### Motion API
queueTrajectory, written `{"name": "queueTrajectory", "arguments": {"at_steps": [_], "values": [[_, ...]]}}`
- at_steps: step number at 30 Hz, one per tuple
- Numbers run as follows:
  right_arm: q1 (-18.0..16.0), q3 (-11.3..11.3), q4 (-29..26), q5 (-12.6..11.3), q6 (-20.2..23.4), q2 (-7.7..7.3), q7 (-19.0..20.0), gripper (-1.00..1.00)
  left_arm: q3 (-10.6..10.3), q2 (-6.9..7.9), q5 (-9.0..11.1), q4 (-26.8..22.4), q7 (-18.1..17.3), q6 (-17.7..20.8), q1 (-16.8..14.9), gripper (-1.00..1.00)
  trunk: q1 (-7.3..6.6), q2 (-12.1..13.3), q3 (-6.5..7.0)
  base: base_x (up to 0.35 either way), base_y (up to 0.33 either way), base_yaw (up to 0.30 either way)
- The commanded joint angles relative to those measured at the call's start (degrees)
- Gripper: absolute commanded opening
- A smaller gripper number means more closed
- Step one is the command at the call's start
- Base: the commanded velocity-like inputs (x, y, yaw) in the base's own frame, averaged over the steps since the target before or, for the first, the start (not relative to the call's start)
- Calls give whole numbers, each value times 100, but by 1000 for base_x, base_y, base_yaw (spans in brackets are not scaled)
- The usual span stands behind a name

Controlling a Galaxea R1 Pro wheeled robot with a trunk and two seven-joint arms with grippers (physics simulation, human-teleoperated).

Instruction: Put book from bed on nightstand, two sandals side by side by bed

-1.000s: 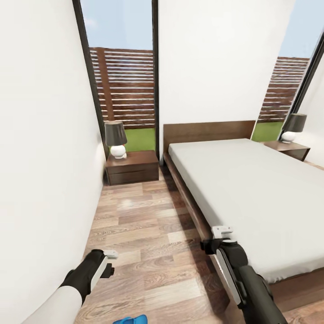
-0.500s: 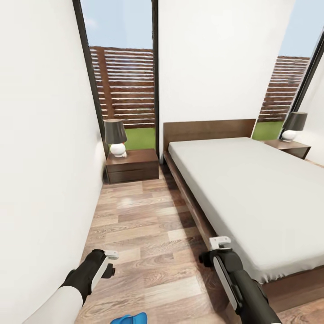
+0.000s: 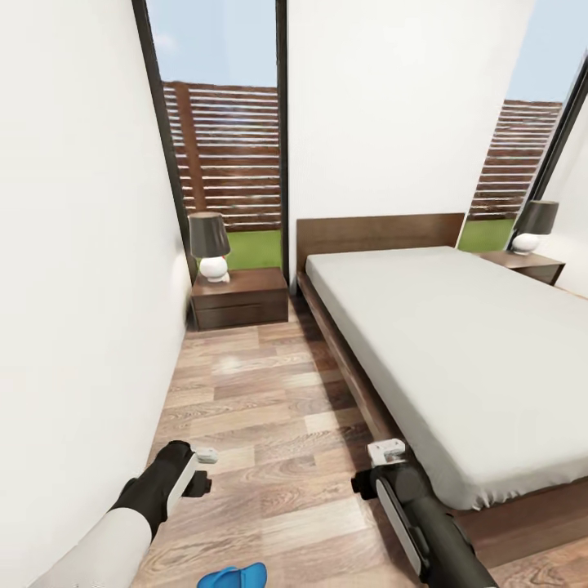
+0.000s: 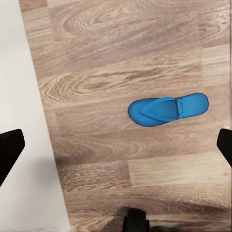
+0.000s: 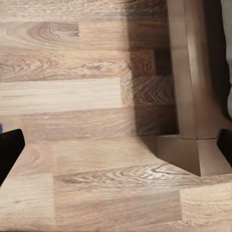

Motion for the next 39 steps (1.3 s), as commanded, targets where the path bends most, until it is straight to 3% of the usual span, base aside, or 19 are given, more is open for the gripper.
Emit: {"name": "queueTrajectory", "arguments": {"at_steps": [1,7,8,9,13,15,19,22,23,27,29,30,31,34,35,37,38,39], "values": [[-4,57,6,-4,25,-1,-23,100,-17,2,-3,-40,-47,185,-25,100,22,-44,-24,0,0,0],[-4,234,60,-8,18,0,-1,100,-261,57,-44,-180,-413,601,-94,100,154,-285,-132,0,0,0],[-4,273,72,-9,17,0,36,100,-446,112,-59,-211,-546,673,-111,100,176,-325,-150,0,0,0],[-4,273,72,-9,17,0,36,100,-446,112,-59,-211,-546,673,-111,100,198,-365,-168,0,0,0],[-4,314,85,-8,23,0,171,100,-868,237,-75,-244,-757,750,-129,100,286,-526,-240,0,0,0],[-4,314,85,-8,23,0,171,100,-868,237,-75,-244,-757,750,-129,100,329,-606,-275,0,0,0],[-4,335,90,-4,39,-2,317,100,-1305,314,-74,-257,-890,779,-136,100,417,-766,-347,0,0,0],[-4,341,95,0,46,-4,358,100,-1443,337,-72,-260,-923,785,-138,100,483,-886,-401,0,0,0],[-4,346,126,4,58,-2,393,100,-1599,358,-77,-263,-950,788,-139,100,505,-927,-419,0,0,0],[-4,348,227,9,67,-1,412,100,-1803,369,-84,-263,-965,787,-140,100,593,-1087,-491,0,0,0],[-4,351,341,18,72,3,421,100,-2125,385,-82,-260,-977,787,-140,100,637,-1167,-527,0,0,0],[-4,351,341,18,72,3,421,100,-2125,385,-82,-260,-977,787,-140,100,659,-1207,-545,0,0,0],[-6,356,371,21,73,4,423,100,-2253,396,-81,-258,-980,787,-141,100,681,-1247,-563,0,0,0],[-6,407,387,22,65,-1,422,100,-2803,475,-67,-257,-1056,786,-141,100,747,-1368,-617,0,0,0],[-8,417,369,21,57,-3,422,100,-2901,489,-71,-259,-1120,786,-141,100,769,-1408,-635,0,0,0],[-7,443,48,-4,23,-15,426,100,-3216,533,-182,-266,-1653,776,-141,100,813,-1488,-670,0,0,0],[-8,446,-489,-12,2,-28,413,100,-3367,546,-503,-266,-2045,770,-142,100,835,-1528,-688,0,0,0],[-8,446,-790,-16,-3,-35,403,100,-3407,548,-691,-269,-2216,760,-143,100,857,-1568,-706,0,0,0]]}}
